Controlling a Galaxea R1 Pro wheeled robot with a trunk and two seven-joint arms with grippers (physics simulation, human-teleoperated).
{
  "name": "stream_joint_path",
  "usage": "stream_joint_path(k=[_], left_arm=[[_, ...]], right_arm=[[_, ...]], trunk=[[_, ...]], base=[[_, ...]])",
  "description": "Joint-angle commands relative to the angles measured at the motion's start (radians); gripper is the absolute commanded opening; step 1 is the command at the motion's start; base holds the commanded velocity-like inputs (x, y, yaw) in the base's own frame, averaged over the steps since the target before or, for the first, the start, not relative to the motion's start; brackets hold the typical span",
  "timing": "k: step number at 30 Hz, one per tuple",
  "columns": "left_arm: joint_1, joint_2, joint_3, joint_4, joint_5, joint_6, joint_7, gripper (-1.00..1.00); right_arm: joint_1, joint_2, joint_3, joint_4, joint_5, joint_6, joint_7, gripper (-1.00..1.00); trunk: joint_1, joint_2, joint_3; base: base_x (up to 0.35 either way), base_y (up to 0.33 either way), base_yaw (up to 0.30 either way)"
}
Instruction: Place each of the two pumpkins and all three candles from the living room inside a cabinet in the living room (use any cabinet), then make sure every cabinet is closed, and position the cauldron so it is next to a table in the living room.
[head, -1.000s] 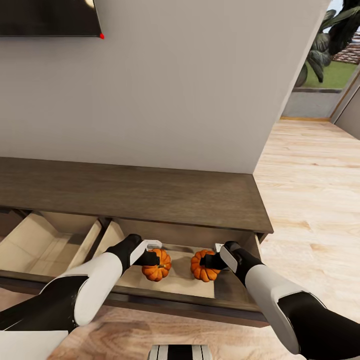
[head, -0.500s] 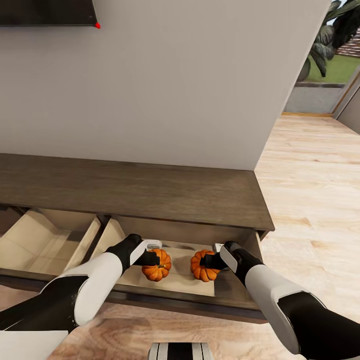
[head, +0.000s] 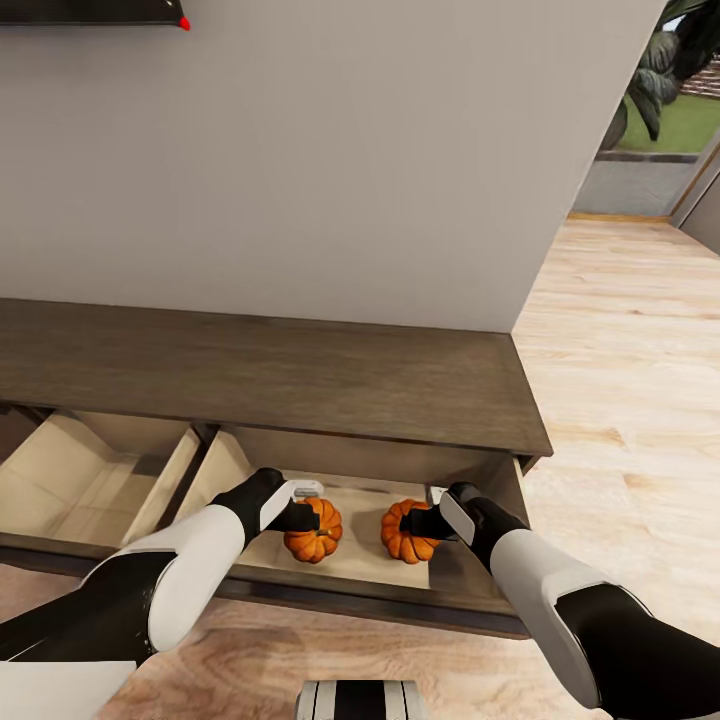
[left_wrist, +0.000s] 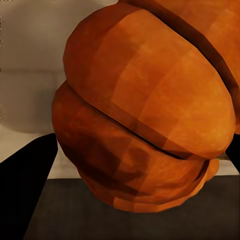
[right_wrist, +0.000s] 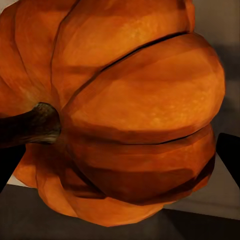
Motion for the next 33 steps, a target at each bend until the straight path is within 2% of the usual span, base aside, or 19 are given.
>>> stream_joint_path(k=[1, 11, 16, 33], left_arm=[[0.0, -0.001, 0.009, -0.002, -0.007, 0.005, 0.004, -1.0], [0.0, 0.0, 0.009, -0.002, -0.007, 0.005, 0.004, -1.0], [0.0, 0.0, 0.009, -0.002, -0.007, 0.005, 0.004, -1.0], [0.0, 0.0, 0.01, -0.002, -0.007, 0.004, 0.004, -1.0]], right_arm=[[0.0, 0.0, 0.007, -0.002, -0.011, 0.004, -0.008, -1.0], [0.0, 0.0, 0.007, -0.002, -0.011, 0.004, -0.008, -1.0], [0.0, 0.0, 0.007, -0.002, -0.011, 0.004, -0.008, -1.0], [0.0, 0.0, 0.007, -0.002, -0.011, 0.004, -0.008, -1.0]], trunk=[[0.0, 0.0, -0.001], [0.0, 0.0, -0.001], [0.002, -0.001, -0.02], [0.002, -0.001, -0.02]], base=[[0.0, 0.0, 0.0], [0.0, 0.0, 0.0], [0.0, 0.0, 0.0], [0.0, 0.0, 0.0]])
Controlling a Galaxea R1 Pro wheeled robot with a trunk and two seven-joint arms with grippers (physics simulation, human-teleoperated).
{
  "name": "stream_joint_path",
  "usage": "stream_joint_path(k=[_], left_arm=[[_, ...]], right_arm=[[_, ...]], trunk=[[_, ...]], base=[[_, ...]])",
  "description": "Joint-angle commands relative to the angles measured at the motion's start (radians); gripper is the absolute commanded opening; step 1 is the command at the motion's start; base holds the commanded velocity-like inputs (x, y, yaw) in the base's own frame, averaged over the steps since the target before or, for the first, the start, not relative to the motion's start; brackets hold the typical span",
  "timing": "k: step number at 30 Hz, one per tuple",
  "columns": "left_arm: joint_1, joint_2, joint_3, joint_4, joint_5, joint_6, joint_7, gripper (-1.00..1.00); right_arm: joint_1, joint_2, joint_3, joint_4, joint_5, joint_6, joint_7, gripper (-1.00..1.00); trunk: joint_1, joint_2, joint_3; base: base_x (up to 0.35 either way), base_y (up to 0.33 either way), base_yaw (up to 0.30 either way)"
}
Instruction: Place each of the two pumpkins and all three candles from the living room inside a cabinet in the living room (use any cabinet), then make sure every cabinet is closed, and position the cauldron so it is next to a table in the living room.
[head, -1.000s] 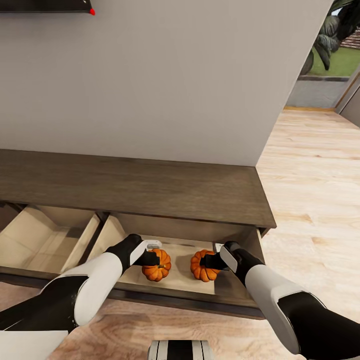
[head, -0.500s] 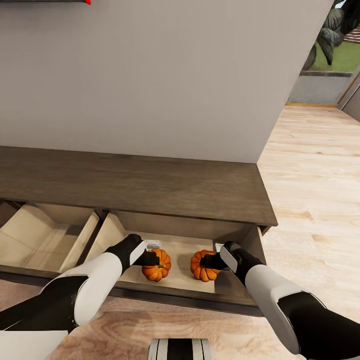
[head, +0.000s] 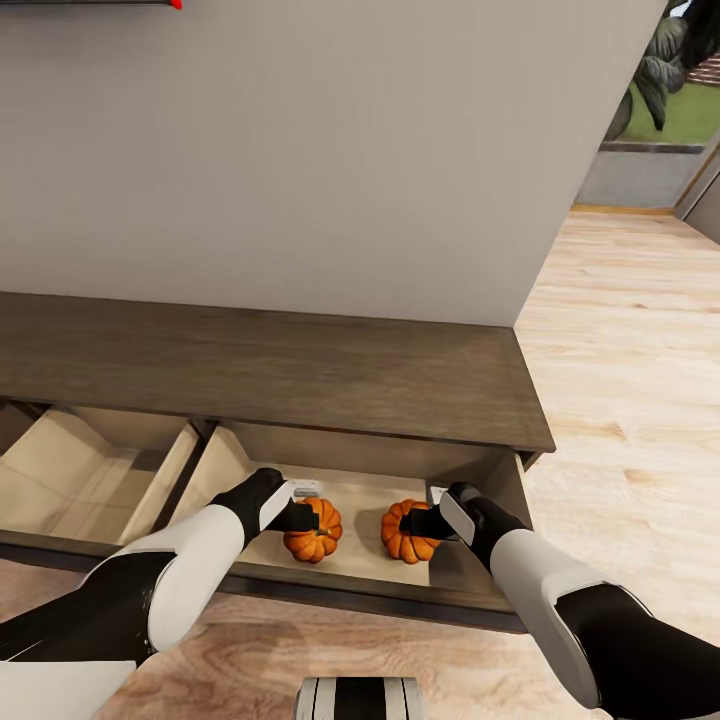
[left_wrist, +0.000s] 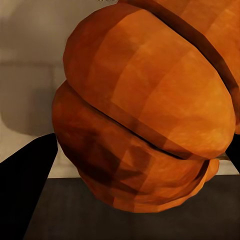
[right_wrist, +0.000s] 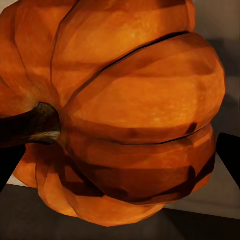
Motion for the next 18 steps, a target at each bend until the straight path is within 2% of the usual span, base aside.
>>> stream_joint_path(k=[1, 9, 10, 18], left_arm=[[0.0, -0.001, 0.008, -0.002, -0.008, 0.005, 0.004, -1.0], [0.0, -0.001, 0.009, -0.002, -0.008, 0.005, 0.004, -1.0], [0.0, -0.001, 0.009, -0.002, -0.008, 0.005, 0.004, -1.0], [0.0, -0.001, 0.009, -0.002, -0.008, 0.005, 0.004, -1.0]], right_arm=[[0.0, 0.0, 0.007, -0.002, -0.011, 0.004, -0.008, -1.0], [0.0, 0.0, 0.007, -0.002, -0.011, 0.004, -0.007, -1.0], [0.0, 0.0, 0.007, -0.002, -0.011, 0.004, -0.007, 1.0], [0.0, 0.0, 0.007, -0.002, -0.011, 0.004, -0.007, 1.0]], trunk=[[0.0, 0.0, -0.001], [0.0, 0.0, -0.001], [0.0, 0.0, -0.001], [0.0, 0.0, -0.001]], base=[[0.0, 0.0, 0.0], [0.0, 0.0, 0.0], [0.0, 0.0, 0.0], [0.0, 0.0, 0.0]])
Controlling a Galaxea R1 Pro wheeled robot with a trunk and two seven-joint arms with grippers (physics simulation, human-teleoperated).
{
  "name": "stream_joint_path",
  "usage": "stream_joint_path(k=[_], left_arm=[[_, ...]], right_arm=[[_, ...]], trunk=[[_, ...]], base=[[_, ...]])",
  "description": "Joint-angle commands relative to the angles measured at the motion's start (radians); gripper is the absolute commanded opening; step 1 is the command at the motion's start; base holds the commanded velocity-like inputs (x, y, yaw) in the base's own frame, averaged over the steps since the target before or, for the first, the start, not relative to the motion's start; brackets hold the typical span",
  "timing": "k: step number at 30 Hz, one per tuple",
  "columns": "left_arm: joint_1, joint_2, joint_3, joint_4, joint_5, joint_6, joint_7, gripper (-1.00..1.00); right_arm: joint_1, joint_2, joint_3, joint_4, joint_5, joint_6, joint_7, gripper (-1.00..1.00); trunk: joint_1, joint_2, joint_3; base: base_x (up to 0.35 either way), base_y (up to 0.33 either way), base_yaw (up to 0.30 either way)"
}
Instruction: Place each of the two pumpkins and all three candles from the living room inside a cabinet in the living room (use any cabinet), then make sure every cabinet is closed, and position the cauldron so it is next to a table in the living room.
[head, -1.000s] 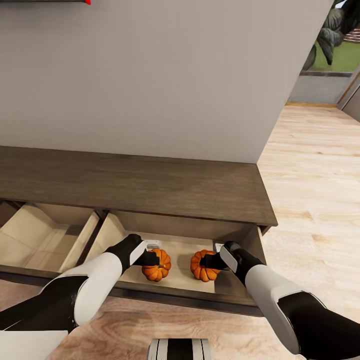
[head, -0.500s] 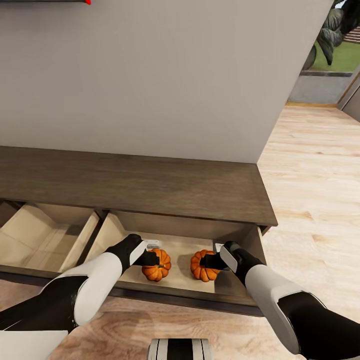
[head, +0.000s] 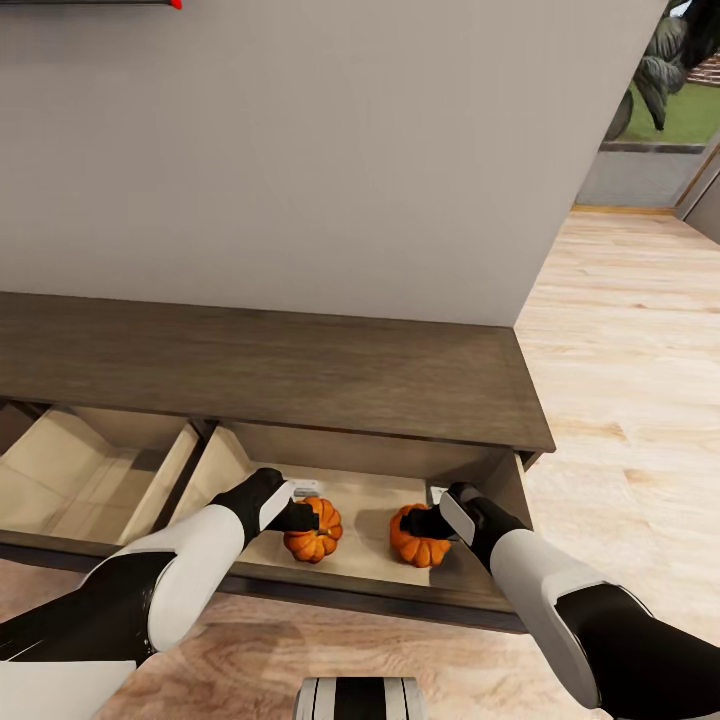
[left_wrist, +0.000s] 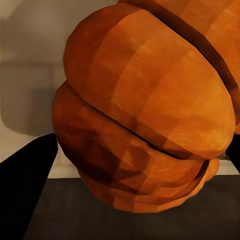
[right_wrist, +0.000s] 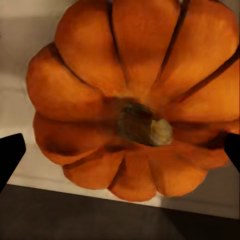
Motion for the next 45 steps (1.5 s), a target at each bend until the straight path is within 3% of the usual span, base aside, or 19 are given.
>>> stream_joint_path(k=[1, 13, 14, 29, 40, 45], left_arm=[[0.0, -0.001, 0.008, -0.002, -0.008, 0.005, 0.004, -1.0], [0.0, -0.001, 0.009, -0.002, -0.008, 0.005, 0.004, -1.0], [0.0, -0.001, 0.01, -0.002, -0.008, 0.005, 0.004, 1.0], [0.0, -0.001, 0.01, -0.002, -0.008, 0.005, 0.004, 1.0], [0.0, -0.001, 0.01, -0.002, -0.008, 0.007, 0.004, 1.0], [0.0, -0.001, 0.01, -0.002, -0.008, 0.008, 0.003, 1.0]], right_arm=[[0.0, 0.0, 0.007, -0.002, -0.011, 0.004, -0.008, 1.0], [0.0, 0.0, 0.007, -0.002, -0.011, 0.004, -0.008, 1.0], [0.0, 0.0, 0.007, -0.002, -0.011, 0.004, -0.008, 1.0], [0.0, 0.0, 0.008, 0.02, -0.011, 0.004, -0.008, 1.0], [0.0, 0.013, 0.013, 0.022, -0.011, 0.004, -0.008, 1.0], [0.0, 0.016, 0.073, 0.022, -0.011, 0.004, -0.008, 1.0]], trunk=[[0.0, 0.0, -0.001], [0.0, 0.0, -0.001], [0.0, 0.0, -0.001], [0.0, 0.0, -0.001], [-0.005, 0.002, 0.042], [-0.007, 0.003, 0.061]], base=[[0.0, 0.0, 0.0], [0.0, 0.0, 0.0], [0.0, 0.0, 0.0], [0.0, 0.0, 0.0], [0.0, 0.0, 0.0], [0.0, 0.0, 0.0]])
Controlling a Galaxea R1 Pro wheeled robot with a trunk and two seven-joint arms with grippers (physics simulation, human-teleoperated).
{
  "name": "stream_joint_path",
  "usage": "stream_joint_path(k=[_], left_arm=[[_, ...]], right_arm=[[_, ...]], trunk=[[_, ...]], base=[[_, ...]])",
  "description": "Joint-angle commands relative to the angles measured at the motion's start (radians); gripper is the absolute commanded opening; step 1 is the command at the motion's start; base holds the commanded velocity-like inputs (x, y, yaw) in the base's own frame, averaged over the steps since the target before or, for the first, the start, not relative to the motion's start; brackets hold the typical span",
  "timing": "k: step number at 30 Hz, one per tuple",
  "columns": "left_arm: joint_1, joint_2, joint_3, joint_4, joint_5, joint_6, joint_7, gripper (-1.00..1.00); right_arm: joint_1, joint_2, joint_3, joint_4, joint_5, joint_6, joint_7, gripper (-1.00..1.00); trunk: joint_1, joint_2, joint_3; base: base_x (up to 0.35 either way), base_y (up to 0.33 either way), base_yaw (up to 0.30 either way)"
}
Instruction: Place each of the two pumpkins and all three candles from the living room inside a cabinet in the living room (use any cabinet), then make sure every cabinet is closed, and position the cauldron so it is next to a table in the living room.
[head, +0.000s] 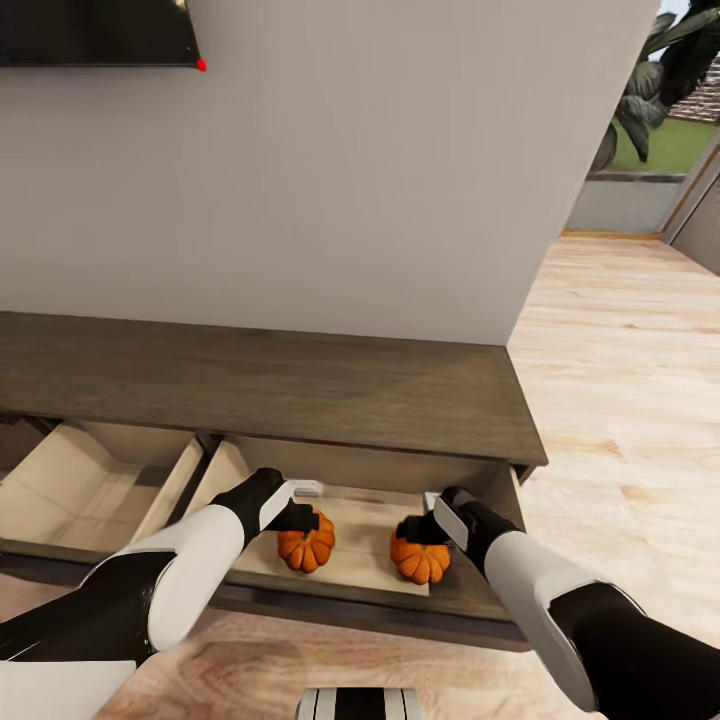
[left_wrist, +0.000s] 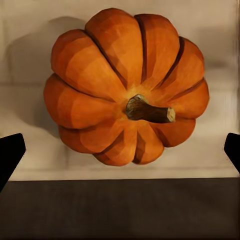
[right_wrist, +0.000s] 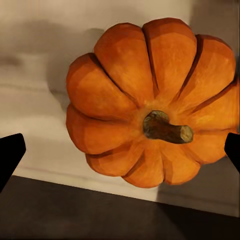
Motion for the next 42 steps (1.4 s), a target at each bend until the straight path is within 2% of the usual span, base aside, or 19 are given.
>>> stream_joint_path(k=[1, 7, 16, 24, 42], left_arm=[[0.0, -0.001, 0.009, -0.002, -0.007, 0.006, 0.002, 1.0], [0.0, -0.001, 0.009, -0.002, -0.007, 0.008, 0.002, 1.0], [0.0, -0.001, 0.009, 0.0, -0.007, 0.013, 0.002, 1.0], [0.0, -0.001, 0.009, -0.001, -0.007, 0.076, 0.002, 1.0], [0.0, -0.001, 0.009, 0.0, -0.007, 0.091, 0.002, 1.0]], right_arm=[[0.0, 0.0, 0.014, -0.002, -0.011, 0.004, -0.008, 1.0], [0.0, 0.0, 0.025, -0.001, -0.011, 0.004, -0.009, 1.0], [0.0, 0.0, 0.027, -0.001, -0.012, 0.006, -0.009, 1.0], [0.0, 0.0, 0.027, -0.002, -0.012, 0.016, -0.009, 1.0], [0.0, 0.0, 0.027, -0.002, -0.012, 0.02, -0.01, 1.0]], trunk=[[-0.001, 0.0, 0.003], [-0.003, 0.001, 0.026], [-0.003, 0.001, 0.026], [-0.007, 0.003, 0.057], [-0.015, 0.007, 0.127]], base=[[0.0, 0.0, 0.0], [0.0, 0.0, 0.0], [0.0, 0.0, 0.0], [0.0, 0.0, 0.0], [0.0, 0.0, 0.0]])
